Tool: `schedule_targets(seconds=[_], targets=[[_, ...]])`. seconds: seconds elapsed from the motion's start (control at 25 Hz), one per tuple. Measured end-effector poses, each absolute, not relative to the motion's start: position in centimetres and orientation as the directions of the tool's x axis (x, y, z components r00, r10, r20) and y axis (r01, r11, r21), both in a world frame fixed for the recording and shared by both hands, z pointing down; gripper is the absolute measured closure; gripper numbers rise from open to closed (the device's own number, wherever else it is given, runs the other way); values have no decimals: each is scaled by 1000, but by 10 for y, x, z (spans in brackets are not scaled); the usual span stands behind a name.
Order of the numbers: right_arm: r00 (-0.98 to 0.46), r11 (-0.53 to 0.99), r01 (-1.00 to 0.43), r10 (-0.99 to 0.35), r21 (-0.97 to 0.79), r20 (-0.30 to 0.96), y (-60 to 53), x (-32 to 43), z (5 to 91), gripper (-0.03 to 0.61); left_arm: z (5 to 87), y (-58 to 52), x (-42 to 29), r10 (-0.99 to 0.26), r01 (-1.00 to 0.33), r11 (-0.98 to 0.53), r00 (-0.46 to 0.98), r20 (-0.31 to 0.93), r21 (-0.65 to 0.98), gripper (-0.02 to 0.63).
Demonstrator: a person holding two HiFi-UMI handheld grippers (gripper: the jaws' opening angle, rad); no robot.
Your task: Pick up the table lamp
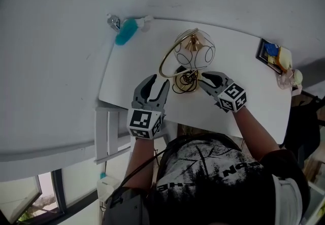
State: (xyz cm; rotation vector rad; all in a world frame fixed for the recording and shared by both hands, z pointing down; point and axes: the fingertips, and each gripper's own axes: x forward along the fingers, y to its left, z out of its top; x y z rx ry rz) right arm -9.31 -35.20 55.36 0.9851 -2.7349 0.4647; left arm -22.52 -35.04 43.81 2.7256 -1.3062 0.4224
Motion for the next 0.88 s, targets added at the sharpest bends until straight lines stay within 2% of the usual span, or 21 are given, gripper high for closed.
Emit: schedule_targets(seconds=[0.16, 0.28, 0.52, 0.88], targets=[[-734, 710, -672, -600, -211, 318, -370, -97, 566, 416, 417, -361, -221, -755, -761, -641, 600, 265, -102, 407], [-713, 696, -691, -610, -197, 345, -385, -98, 583, 399, 406, -371, -213, -743, -738, -660, 615, 266, -137, 400], [-664, 674, -726, -632, -138, 400, -411, -97, 612, 394, 386, -390, -193, -722, -698, -689, 639, 265, -195, 399], [-639, 640, -750, -635, -168, 434, -434, -103, 644, 394, 378, -410, -172, -695, -668, -717, 668, 266, -199, 399]])
